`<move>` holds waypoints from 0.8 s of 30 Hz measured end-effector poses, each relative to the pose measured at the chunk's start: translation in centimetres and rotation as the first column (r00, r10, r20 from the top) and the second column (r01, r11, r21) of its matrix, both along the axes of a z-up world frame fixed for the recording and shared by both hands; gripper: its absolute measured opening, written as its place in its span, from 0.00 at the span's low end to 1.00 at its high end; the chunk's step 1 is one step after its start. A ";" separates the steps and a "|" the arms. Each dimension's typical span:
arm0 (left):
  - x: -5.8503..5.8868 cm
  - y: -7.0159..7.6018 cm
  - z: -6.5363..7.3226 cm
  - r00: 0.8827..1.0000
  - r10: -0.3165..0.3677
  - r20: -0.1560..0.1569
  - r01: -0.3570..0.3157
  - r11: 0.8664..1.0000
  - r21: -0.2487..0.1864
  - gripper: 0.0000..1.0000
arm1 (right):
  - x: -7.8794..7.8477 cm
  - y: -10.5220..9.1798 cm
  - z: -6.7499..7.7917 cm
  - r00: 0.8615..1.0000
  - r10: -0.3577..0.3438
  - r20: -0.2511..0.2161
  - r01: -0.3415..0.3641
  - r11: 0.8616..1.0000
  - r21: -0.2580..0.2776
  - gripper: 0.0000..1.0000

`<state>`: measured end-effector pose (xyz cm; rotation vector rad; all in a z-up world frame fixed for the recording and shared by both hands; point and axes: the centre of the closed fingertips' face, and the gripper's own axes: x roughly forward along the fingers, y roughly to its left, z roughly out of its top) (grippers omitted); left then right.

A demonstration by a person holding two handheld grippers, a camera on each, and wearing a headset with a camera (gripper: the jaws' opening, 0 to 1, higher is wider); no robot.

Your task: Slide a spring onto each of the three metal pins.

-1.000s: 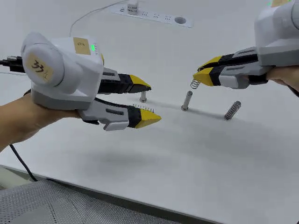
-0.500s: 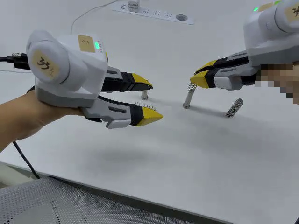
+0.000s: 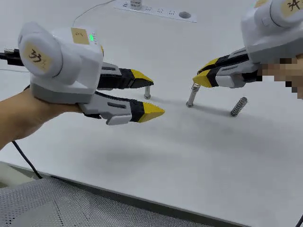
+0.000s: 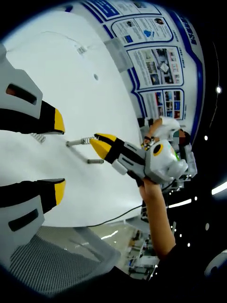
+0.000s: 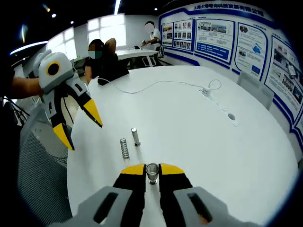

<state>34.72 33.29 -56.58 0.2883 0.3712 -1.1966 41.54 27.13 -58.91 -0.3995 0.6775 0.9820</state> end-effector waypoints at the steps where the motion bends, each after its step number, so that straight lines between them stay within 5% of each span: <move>1: -0.1 0.0 -0.1 1.000 0.000 -0.001 0.000 1.000 0.000 0.39 | -0.1 0.0 -0.3 1.000 0.005 -0.001 -0.005 1.000 -0.009 0.10; 24: 0.7 1.8 0.7 0.998 0.060 -0.010 -0.061 0.997 -0.048 0.61 | -0.3 -0.2 -4.2 0.997 0.004 -0.071 -0.009 0.997 -0.074 0.11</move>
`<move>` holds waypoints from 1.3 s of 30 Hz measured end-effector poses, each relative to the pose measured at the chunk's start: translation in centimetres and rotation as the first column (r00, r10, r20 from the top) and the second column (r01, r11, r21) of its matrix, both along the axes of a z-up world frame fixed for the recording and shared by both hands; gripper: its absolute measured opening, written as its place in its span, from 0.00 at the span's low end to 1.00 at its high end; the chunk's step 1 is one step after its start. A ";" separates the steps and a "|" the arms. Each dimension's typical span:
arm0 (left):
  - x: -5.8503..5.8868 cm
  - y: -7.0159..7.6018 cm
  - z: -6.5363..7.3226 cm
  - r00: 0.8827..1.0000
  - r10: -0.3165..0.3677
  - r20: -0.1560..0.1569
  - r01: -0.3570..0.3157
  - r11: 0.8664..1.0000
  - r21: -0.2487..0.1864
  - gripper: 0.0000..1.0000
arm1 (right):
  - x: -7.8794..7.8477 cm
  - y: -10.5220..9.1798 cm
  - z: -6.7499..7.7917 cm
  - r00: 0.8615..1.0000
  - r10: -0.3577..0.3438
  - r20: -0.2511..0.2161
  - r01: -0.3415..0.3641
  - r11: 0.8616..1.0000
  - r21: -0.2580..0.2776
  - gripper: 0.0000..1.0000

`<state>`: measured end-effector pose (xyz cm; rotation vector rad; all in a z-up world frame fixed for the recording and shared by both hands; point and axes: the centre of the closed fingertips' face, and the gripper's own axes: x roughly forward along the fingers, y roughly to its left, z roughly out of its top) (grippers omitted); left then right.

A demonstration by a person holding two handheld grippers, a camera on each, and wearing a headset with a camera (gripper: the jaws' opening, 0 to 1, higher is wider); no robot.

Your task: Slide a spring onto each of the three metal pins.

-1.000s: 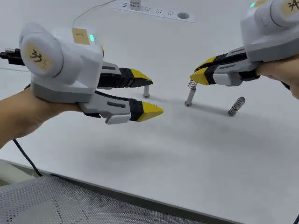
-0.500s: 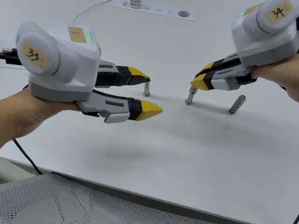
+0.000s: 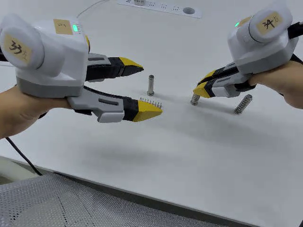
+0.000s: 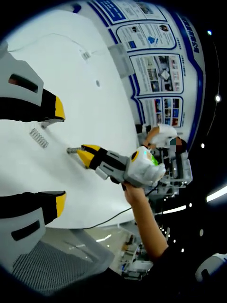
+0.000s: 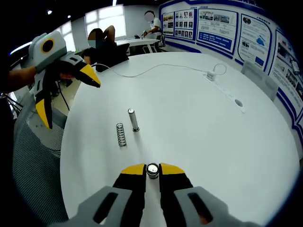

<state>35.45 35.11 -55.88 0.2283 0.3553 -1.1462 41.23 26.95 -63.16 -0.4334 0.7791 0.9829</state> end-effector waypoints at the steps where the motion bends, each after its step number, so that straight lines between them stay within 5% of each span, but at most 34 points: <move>1: 0.1 0.1 0.0 1.000 0.005 -0.002 -0.005 1.000 -0.005 0.61 | 0.1 0.0 -0.1 1.000 -0.001 -0.002 0.001 1.000 0.000 0.11; 18: 0.9 2.5 0.7 0.998 0.063 0.024 -0.064 0.998 0.014 0.74 | 0.1 0.1 -0.6 1.000 0.007 -0.009 -0.007 1.000 -0.014 0.12; 31: 0.7 4.1 0.8 0.996 0.091 0.024 -0.092 0.995 0.032 0.80 | -0.1 -0.3 2.5 0.997 0.029 0.065 -0.029 1.000 0.001 0.17; 36: 0.7 4.8 0.7 0.994 0.112 0.011 -0.112 0.993 0.024 0.82 | 0.1 1.8 5.3 0.991 0.020 0.135 -0.033 0.994 0.099 0.17; 39: 0.7 5.1 0.4 0.993 0.121 -0.005 -0.121 0.992 0.022 0.84 | -0.1 3.5 5.5 0.989 0.048 0.139 -0.067 0.988 0.137 0.18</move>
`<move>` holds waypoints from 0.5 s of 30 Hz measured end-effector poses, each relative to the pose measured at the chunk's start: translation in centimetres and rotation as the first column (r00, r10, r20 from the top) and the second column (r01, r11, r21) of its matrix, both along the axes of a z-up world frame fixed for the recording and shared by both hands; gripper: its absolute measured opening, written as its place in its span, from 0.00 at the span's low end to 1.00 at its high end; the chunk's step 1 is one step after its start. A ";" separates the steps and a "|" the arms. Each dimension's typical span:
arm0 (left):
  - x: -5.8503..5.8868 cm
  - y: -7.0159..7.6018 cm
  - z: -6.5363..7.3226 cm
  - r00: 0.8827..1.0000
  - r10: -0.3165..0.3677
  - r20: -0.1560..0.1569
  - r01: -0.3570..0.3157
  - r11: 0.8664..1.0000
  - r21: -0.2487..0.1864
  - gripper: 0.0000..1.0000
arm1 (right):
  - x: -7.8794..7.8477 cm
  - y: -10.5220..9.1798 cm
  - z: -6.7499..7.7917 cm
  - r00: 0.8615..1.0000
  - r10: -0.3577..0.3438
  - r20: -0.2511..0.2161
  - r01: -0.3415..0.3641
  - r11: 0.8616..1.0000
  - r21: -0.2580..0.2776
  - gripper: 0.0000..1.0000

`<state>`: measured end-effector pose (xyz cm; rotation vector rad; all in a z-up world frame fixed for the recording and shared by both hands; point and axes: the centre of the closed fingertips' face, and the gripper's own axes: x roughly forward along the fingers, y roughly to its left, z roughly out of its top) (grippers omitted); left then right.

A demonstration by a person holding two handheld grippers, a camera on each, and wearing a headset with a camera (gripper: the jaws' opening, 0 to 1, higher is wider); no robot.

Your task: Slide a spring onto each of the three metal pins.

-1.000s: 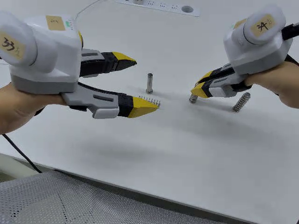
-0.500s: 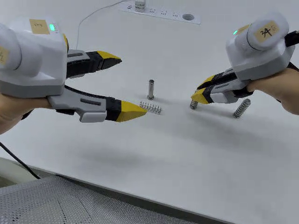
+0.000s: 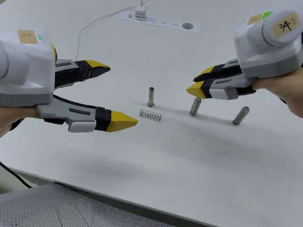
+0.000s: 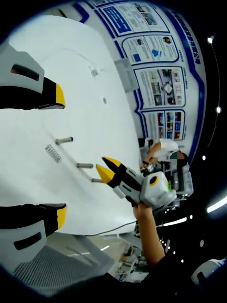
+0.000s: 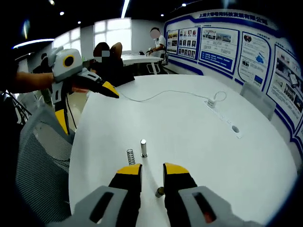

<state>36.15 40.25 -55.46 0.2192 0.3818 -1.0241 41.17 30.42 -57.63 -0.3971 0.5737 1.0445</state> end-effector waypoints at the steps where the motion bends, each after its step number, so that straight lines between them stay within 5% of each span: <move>1: -0.1 0.0 -0.1 1.000 -0.003 -0.007 0.003 1.000 -0.002 0.84 | -0.2 0.4 -0.1 1.000 0.011 -0.002 -0.011 1.000 0.004 0.19; 15: -0.4 1.5 -1.3 0.999 0.007 -0.045 -0.006 1.000 0.014 0.90 | -2.7 4.3 -6.2 0.992 0.113 -0.056 -0.118 0.990 -0.078 0.20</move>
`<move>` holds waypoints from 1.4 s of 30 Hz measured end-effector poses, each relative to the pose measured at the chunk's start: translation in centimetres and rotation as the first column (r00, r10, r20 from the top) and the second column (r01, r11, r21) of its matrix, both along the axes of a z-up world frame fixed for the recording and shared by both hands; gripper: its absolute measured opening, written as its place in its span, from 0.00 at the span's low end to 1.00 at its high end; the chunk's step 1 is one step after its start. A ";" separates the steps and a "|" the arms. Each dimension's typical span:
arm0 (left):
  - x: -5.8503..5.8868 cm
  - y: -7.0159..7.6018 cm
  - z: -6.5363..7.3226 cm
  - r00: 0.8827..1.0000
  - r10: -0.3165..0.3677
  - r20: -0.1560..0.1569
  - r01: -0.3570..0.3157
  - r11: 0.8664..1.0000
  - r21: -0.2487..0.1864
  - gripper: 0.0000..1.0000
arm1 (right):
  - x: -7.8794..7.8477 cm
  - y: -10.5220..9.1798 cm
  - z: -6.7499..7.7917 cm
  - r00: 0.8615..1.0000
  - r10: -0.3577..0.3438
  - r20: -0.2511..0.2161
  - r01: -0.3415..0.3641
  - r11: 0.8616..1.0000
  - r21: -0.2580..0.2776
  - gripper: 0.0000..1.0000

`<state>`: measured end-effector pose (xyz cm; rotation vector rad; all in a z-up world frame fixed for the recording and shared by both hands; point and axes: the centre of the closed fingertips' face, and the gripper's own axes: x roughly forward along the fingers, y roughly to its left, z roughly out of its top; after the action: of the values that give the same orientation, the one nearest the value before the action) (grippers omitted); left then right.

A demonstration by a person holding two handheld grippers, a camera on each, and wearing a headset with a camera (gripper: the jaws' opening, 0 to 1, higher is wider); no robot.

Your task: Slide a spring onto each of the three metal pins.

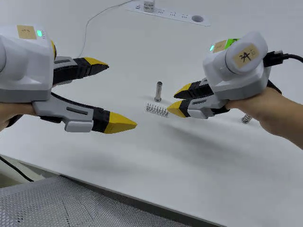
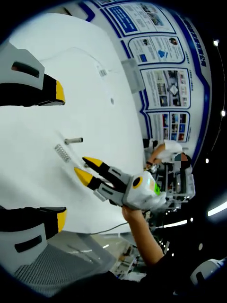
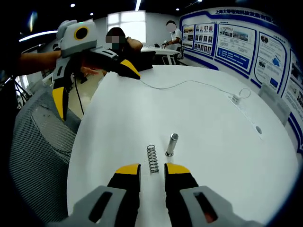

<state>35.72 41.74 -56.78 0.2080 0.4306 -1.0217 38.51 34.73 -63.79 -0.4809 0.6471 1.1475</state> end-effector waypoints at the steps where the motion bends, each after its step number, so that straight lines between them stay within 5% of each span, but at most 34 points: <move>1: 0.0 0.0 -0.1 1.000 0.001 -0.002 -0.001 1.000 0.001 0.91 | -0.1 0.2 -0.3 1.000 0.001 -0.004 -0.001 1.000 -0.002 0.20; 10: -0.2 0.3 -0.7 1.000 -0.002 -0.016 0.003 1.000 0.021 0.92 | 0.4 1.4 -2.9 0.999 -0.025 -0.022 0.024 0.999 -0.047 0.20; 23: -0.7 0.6 -1.4 0.999 0.009 -0.044 -0.008 1.000 0.020 0.91 | 0.9 0.9 -4.5 0.996 -0.063 -0.067 0.060 0.997 -0.050 0.15; 37: -1.2 0.6 -1.0 0.999 0.002 -0.045 -0.001 1.000 0.029 0.90 | 0.9 1.0 -4.5 0.998 -0.043 -0.046 0.039 0.997 -0.070 0.11; 42: -1.2 0.2 -0.7 0.999 -0.003 -0.037 0.004 1.000 0.028 0.90 | 0.7 -0.1 -3.2 0.998 -0.042 -0.052 0.038 0.997 -0.061 0.11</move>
<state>34.53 41.98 -57.46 0.2148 0.4781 -1.0243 39.25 34.62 -67.01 -0.4878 0.7361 1.1085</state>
